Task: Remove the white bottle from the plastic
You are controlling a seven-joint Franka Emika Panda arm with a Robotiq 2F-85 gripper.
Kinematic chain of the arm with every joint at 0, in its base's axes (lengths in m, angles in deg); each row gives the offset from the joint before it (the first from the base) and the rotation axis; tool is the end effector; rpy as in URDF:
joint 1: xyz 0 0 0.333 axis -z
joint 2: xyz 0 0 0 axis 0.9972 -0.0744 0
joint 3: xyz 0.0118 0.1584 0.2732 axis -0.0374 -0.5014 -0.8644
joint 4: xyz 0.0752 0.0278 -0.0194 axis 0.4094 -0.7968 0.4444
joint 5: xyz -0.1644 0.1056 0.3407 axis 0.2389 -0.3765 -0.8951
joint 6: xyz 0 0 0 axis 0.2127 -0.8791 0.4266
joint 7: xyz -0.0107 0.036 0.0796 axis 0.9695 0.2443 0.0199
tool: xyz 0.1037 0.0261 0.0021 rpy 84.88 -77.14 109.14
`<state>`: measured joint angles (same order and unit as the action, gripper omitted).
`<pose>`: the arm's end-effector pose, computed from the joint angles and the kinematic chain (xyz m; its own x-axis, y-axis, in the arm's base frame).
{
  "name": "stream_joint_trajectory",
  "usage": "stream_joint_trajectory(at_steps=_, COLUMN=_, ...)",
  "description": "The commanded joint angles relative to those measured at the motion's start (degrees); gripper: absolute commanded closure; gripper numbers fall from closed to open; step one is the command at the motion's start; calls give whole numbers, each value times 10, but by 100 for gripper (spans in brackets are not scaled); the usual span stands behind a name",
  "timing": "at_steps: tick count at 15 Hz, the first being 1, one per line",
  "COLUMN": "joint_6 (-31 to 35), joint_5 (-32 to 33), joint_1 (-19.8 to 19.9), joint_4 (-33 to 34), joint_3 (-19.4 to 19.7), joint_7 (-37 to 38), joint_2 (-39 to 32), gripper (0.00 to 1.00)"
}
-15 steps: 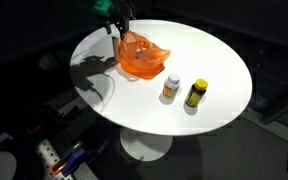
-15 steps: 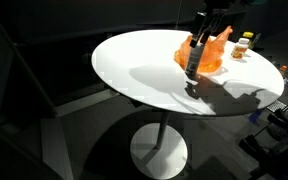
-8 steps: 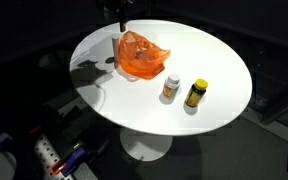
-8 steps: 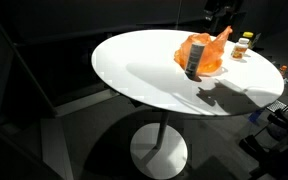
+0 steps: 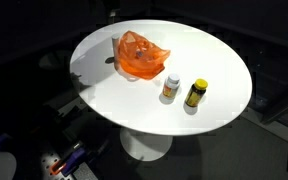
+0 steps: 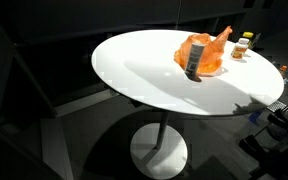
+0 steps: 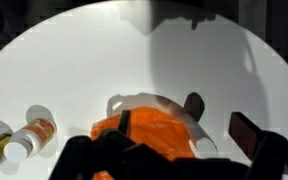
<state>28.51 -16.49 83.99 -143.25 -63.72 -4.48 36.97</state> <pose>0.4929 0.0339 0.4256 0.9846 -0.1083 -0.1372 -0.1151 -0.9924 -0.0426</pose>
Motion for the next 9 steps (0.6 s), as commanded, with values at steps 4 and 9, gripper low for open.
stream_joint_trajectory(at_steps=4, joint_6=-93, joint_5=11, joint_1=10, joint_4=8, joint_3=-3, joint_7=42, joint_2=60, gripper=0)
stream_joint_trajectory(at_steps=9, joint_6=-83, joint_5=0, joint_1=8, joint_4=1, joint_3=-2, joint_7=28, joint_2=57, gripper=0)
